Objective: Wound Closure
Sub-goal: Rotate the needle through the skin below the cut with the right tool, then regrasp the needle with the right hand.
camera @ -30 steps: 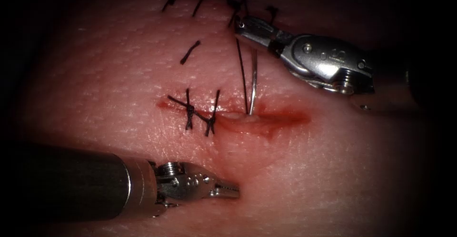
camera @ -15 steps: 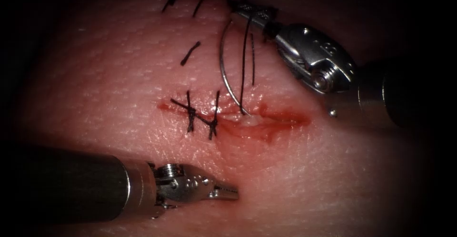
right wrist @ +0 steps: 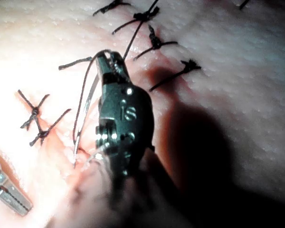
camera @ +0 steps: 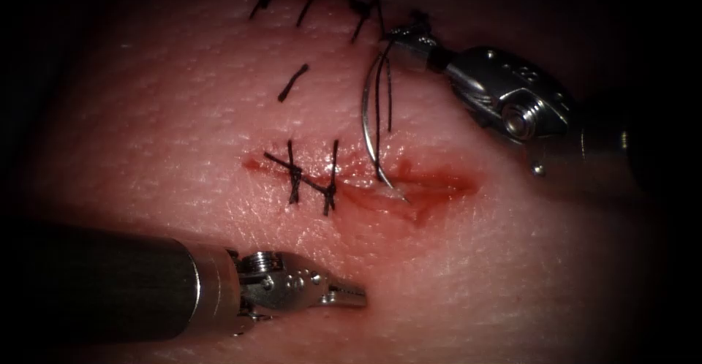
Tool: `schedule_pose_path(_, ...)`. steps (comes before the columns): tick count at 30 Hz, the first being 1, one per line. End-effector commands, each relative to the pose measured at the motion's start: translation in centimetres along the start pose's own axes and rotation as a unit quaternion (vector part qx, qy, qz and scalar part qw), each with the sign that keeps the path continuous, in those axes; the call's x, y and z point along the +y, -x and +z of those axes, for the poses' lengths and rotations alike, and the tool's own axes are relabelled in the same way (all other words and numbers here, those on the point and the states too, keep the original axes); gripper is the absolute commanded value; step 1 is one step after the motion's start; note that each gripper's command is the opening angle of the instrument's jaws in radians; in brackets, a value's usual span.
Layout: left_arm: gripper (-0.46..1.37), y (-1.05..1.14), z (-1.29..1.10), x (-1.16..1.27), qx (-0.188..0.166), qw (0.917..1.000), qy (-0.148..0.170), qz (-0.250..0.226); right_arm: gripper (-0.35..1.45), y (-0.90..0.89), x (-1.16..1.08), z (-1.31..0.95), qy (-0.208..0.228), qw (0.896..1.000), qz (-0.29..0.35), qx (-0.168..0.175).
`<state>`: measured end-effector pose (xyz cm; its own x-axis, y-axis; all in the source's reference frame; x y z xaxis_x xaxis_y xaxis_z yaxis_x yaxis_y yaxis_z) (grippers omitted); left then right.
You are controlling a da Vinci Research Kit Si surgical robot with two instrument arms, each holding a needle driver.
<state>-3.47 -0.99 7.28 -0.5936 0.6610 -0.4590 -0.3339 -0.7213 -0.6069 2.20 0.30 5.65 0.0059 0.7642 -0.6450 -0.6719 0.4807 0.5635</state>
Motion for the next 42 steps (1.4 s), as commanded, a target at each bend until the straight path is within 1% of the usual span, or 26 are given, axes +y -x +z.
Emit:
schedule_pose_path(1,-0.26,0.0,0.0,0.0,0.0,1.0,0.004,0.0,0.78,0.03,0.01,0.01,0.001,1.0,-0.019,0.008)
schedule_pose_path(2,-0.26,0.0,0.0,0.0,0.0,1.0,0.004,0.0,1.0,0.03,0.01,0.02,0.001,1.0,-0.022,0.011)
schedule_pose_path(3,-0.27,-0.01,0.01,0.0,0.0,1.0,0.004,-0.001,1.16,0.05,0.0,0.02,-0.01,0.999,-0.025,0.018)
schedule_pose_path(5,-0.27,-0.01,0.01,0.0,0.0,1.0,0.005,-0.001,1.15,0.07,0.0,0.02,-0.024,0.999,-0.035,0.021)
schedule_pose_path(8,-0.27,-0.03,0.03,0.01,0.0,1.0,0.006,-0.001,1.08,0.11,-0.01,0.02,-0.027,0.994,-0.101,0.023)
schedule_pose_path(11,-0.27,-0.03,0.03,0.01,0.0,1.0,0.007,-0.001,1.08,0.11,0.03,0.01,-0.062,0.986,-0.156,0.022)
schedule_pose_path(12,-0.27,-0.03,0.03,0.01,0.0,1.0,0.007,-0.001,1.06,0.11,0.05,0.01,-0.08,0.984,-0.16,0.021)
schedule_pose_path(14,-0.27,-0.03,0.02,0.02,0.0,1.0,0.008,-0.001,0.95,0.14,0.11,0.0,-0.11,0.98,-0.166,0.021)
schedule_pose_path(17,-0.28,-0.01,0.0,0.02,0.0,1.0,0.008,-0.001,0.71,0.19,0.18,-0.03,-0.162,0.971,-0.173,0.013)
schedule_pose_path(18,-0.28,-0.01,0.0,0.02,0.0,1.0,0.008,0.0,0.71,0.19,0.2,-0.03,-0.176,0.969,-0.175,0.011)
schedule_pose_path(20,-0.29,0.01,-0.02,0.03,-0.001,1.0,0.009,0.0,0.63,0.15,0.25,-0.03,-0.243,0.953,-0.18,0.003)
schedule_pose_path(21,-0.29,0.01,-0.02,0.03,-0.001,1.0,0.009,0.0,0.62,0.14,0.25,-0.03,-0.25,0.951,-0.18,0.002)
schedule_pose_path(22,-0.29,0.01,-0.02,0.03,-0.001,1.0,0.009,0.0,0.62,0.1,0.25,-0.03,-0.271,0.946,-0.178,0.0)
schedule_pose_path(23,-0.29,0.01,-0.02,0.03,-0.001,1.0,0.009,0.0,0.57,0.04,0.23,-0.01,-0.293,0.936,-0.193,0.0)
schedule_pose_path(26,-0.29,-0.01,0.0,0.03,0.0,1.0,0.008,0.0,0.54,-0.09,0.15,0.04,-0.324,0.919,-0.223,-0.013)
schedule_pose_path(27,-0.29,-0.01,0.01,0.04,0.0,1.0,0.008,-0.001,0.53,-0.14,0.09,0.07,-0.334,0.912,-0.236,-0.027)
schedule_pose_path(29,-0.29,-0.02,0.02,0.04,0.0,1.0,0.009,-0.001,0.51,-0.18,0.01,0.12,-0.347,0.903,-0.25,-0.042)
schedule_pose_path(30,-0.28,-0.02,0.02,0.04,0.0,1.0,0.009,-0.001,0.47,-0.21,-0.09,0.16,-0.36,0.895,-0.258,-0.053)
schedule_pose_path(33,-0.28,-0.02,0.01,0.04,-0.001,1.0,0.01,-0.001,0.46,-0.2,-0.3,0.26,-0.382,0.879,-0.278,-0.07)
schedule_pose_path(34,-0.28,-0.01,0.0,0.04,-0.001,1.0,0.01,-0.001,0.44,-0.19,-0.38,0.3,-0.392,0.871,-0.286,-0.077)
schedule_pose_path(37,-0.29,0.0,-0.01,0.04,-0.001,0.9999,0.01,0.0,0.43,-0.16,-0.52,0.4,-0.406,0.858,-0.3,-0.094)
schedule_pose_path(38,-0.29,0.0,-0.01,0.04,-0.001,0.9999,0.01,0.0,0.41,-0.13,-0.6,0.47,-0.419,0.847,-0.309,-0.108)
schedule_pose_path(39,-0.29,0.0,-0.02,0.04,-0.001,0.9999,0.01,0.0,0.4,-0.12,-0.62,0.5,-0.423,0.843,-0.315,-0.112)
schedule_pose_path(40,-0.29,0.01,-0.02,0.05,-0.001,0.9999,0.01,0.0,0.37,-0.1,-0.68,0.56,-0.434,0.831,-0.324,-0.124)
schedule_pose_path(41,-0.29,0.01,-0.02,0.05,-0.001,0.9999,0.01,0.0,0.32,-0.09,-0.72,0.61,-0.442,0.824,-0.331,-0.129)
schedule_pose_path(42,-0.29,0.01,-0.02,0.05,-0.001,0.9999,0.011,0.0,0.31,-0.09,-0.73,0.62,-0.444,0.822,-0.332,-0.131)
